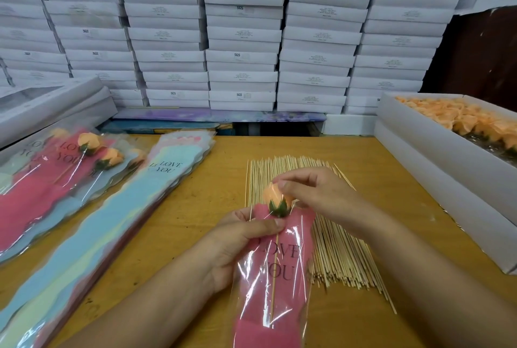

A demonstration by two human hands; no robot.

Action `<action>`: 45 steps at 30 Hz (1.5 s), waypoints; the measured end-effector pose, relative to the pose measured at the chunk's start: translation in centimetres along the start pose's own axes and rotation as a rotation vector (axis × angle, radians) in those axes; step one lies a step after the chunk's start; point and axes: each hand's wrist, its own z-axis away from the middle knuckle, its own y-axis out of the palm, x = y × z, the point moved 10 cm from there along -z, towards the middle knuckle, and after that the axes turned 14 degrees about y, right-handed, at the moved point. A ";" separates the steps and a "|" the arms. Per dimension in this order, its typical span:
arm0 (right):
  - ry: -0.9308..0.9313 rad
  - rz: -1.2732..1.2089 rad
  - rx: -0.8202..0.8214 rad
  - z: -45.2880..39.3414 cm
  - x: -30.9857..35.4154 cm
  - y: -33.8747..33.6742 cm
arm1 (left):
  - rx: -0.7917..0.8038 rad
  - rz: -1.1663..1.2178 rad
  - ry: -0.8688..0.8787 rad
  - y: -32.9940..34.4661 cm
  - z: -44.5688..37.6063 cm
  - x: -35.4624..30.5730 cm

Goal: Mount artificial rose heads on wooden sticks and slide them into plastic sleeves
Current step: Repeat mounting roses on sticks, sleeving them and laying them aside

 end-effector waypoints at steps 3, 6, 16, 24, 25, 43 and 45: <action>0.004 -0.016 0.010 0.0 -0.1 0.3 | 0.009 0.024 -0.001 0.2 0.0 0.0; 0.018 -0.001 0.027 0.0 -0.2 0.6 | 0.018 0.061 0.008 0.3 -0.3 0.0; 0.043 -0.073 0.023 -0.3 -0.3 0.6 | 0.025 0.047 0.002 0.0 -0.4 0.0; 0.061 -0.050 0.016 -0.1 -0.6 0.5 | 0.004 0.028 -0.004 0.0 -0.3 0.0; 0.061 -0.052 0.030 -0.1 -0.6 0.7 | -0.002 0.025 -0.003 -0.1 -0.3 0.0; 0.022 -0.134 0.046 0.2 0.0 0.7 | -0.029 0.050 0.007 0.0 -0.2 -0.2; 0.018 -0.141 0.071 0.4 0.0 0.9 | -0.028 0.028 0.009 -0.1 -0.3 -0.2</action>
